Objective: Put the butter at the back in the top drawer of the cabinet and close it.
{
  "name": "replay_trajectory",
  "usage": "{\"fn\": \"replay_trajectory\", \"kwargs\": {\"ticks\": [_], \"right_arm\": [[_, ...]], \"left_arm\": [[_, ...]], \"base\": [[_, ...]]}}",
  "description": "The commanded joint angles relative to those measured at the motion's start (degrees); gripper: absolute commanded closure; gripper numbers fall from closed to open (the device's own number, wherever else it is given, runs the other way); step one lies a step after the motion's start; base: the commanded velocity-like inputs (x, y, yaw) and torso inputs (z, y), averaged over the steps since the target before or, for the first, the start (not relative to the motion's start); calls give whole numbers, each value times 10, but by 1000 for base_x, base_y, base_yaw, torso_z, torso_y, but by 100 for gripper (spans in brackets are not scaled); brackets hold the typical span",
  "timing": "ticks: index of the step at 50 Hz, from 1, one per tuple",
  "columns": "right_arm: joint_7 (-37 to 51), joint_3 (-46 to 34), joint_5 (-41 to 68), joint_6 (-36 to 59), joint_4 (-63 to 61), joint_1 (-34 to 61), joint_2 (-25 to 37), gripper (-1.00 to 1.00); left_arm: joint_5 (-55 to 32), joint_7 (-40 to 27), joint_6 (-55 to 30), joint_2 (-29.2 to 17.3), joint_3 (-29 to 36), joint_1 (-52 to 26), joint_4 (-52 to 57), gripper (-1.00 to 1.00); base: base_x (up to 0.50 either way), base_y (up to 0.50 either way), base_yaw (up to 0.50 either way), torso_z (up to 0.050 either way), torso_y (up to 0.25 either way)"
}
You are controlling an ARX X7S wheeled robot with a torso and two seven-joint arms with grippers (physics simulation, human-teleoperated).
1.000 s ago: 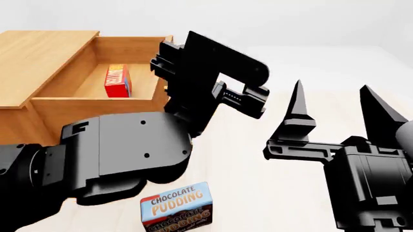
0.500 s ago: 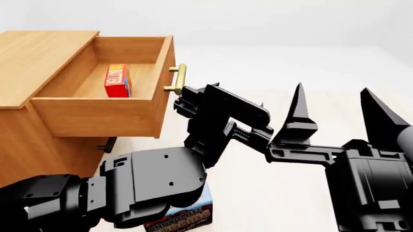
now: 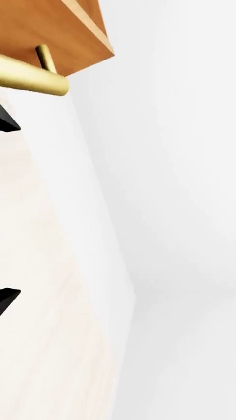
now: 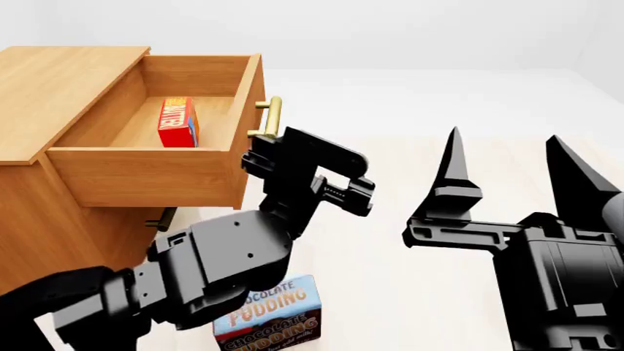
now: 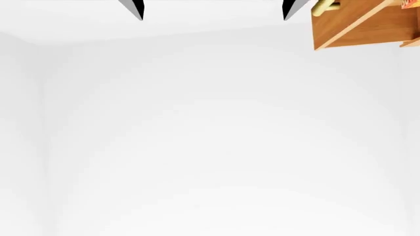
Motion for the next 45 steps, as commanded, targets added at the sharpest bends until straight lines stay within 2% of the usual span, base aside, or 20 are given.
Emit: {"fn": "replay_trajectory", "kwargs": {"ticks": [1, 19, 45], "right_arm": [[-1, -7, 2, -8, 2, 5, 3, -100], [8, -23, 10, -15, -4, 25, 8, -100], [29, -53, 20, -8, -5, 61, -6, -100]], "left_arm": [[1, 8, -3, -15, -3, -6, -10, -100], [8, 2, -21, -59, -4, -24, 6, -100], [-14, 25, 34, -130, -42, 19, -36, -100]], "base": [[0, 0, 0, 0, 0], [0, 0, 0, 1, 0], [0, 0, 0, 0, 0]]}}
